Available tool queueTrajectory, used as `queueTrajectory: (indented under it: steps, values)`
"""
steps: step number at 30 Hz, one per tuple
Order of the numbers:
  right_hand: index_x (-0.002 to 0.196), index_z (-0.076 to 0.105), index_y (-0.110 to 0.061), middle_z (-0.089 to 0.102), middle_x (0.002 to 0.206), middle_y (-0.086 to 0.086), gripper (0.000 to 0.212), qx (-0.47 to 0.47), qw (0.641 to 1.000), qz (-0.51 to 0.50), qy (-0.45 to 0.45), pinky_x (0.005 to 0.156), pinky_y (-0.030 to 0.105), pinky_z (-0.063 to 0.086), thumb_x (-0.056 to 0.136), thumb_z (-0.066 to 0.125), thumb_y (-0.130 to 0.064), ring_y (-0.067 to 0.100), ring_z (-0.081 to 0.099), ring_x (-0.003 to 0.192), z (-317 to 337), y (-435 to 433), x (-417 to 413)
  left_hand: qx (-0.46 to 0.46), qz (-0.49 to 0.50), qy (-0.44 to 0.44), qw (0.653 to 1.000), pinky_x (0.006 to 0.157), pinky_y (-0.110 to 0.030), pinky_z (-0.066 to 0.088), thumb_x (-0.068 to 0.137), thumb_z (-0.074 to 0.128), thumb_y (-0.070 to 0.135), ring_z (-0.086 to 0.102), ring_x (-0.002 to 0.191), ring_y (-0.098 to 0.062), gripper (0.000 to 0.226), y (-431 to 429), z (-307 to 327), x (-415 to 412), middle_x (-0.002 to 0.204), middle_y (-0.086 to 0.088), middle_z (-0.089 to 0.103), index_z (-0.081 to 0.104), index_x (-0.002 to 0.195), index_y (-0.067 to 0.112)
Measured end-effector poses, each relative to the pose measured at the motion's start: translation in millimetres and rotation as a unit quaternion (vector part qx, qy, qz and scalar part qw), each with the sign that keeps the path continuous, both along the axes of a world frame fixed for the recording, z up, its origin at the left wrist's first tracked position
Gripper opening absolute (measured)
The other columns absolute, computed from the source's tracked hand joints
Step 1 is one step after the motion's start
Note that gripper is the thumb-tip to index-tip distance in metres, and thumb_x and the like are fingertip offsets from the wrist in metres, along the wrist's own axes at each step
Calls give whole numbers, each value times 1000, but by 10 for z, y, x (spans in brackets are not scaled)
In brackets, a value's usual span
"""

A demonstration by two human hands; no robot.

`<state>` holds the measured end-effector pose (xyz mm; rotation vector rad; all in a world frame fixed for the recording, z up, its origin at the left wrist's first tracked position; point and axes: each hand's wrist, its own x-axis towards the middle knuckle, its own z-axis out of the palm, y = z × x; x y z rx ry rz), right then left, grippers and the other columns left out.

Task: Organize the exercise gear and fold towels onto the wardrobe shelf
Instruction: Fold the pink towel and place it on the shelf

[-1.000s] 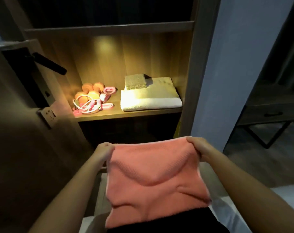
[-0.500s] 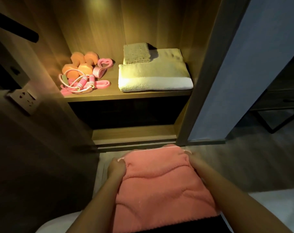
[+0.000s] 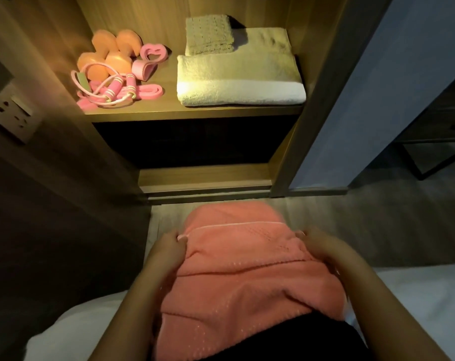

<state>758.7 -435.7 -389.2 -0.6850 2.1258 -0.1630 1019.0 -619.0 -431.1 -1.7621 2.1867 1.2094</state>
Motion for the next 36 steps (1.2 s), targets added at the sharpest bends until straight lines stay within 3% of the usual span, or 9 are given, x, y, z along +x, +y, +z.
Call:
queueTrajectory:
  steps: [5,9,12,14,17,21,28,33,36]
  values:
    - [114,61,-12,61,121,10,31,84,995,48,31,76,29,39,103,41,-33,18,52,87,56,81,-41,73,-80,-45,993,64,-30,40,100,45,28,57,84,-18,14,-41,223,166,89,3,57,53,88,28]
    - [85,57,-19,59,84,0,25,-156,974,-101,127,54,23,30,102,39,-23,7,47,68,18,-17,-35,-98,-36,0,995,60,-30,40,99,44,28,54,75,-18,21,-62,163,93,84,-2,54,52,80,22]
    - [93,66,-20,63,90,-2,28,-241,947,-211,-1,61,26,43,101,39,-24,11,58,80,49,-215,-12,-75,90,73,990,58,-30,40,98,42,28,55,76,-20,21,-118,66,-74,86,-4,56,53,81,22]
    - [106,69,-15,68,102,9,29,-175,945,-253,-112,79,38,54,100,44,-28,24,64,91,16,-335,4,2,149,67,986,56,-30,38,99,43,28,55,75,-19,20,-137,-2,-189,87,-4,56,51,80,25]
    - [110,68,-12,69,105,14,30,-91,976,-183,-71,90,46,53,99,48,-31,30,65,94,-108,-393,48,-8,143,20,989,55,-29,39,99,46,28,53,72,-15,24,-106,-102,-252,82,3,51,44,76,32]
    - [111,67,-10,68,107,13,34,-73,988,-133,-37,86,41,51,101,45,-33,28,63,94,-153,-262,22,-37,53,8,998,63,-32,47,100,46,27,57,76,-17,22,-82,-61,-147,83,-1,57,50,79,29]
    - [113,62,-10,65,111,11,34,113,991,55,-54,71,31,48,99,50,-38,23,62,93,116,12,-229,133,-118,-74,981,67,-32,45,98,52,28,60,87,-16,12,-139,366,158,94,2,62,64,95,29]
    - [92,68,-3,67,85,9,32,-266,953,-124,81,59,26,39,99,44,-24,14,56,73,5,-41,-200,-108,-10,63,992,59,-32,43,99,46,29,56,73,-21,22,-125,276,25,80,-4,58,55,81,19]
    - [105,67,-10,64,96,1,34,-290,943,-159,42,73,30,42,101,38,-27,15,57,87,-150,-201,-153,-98,66,106,987,58,-29,39,101,41,29,56,73,-18,24,-119,63,-73,82,-3,57,53,81,22]
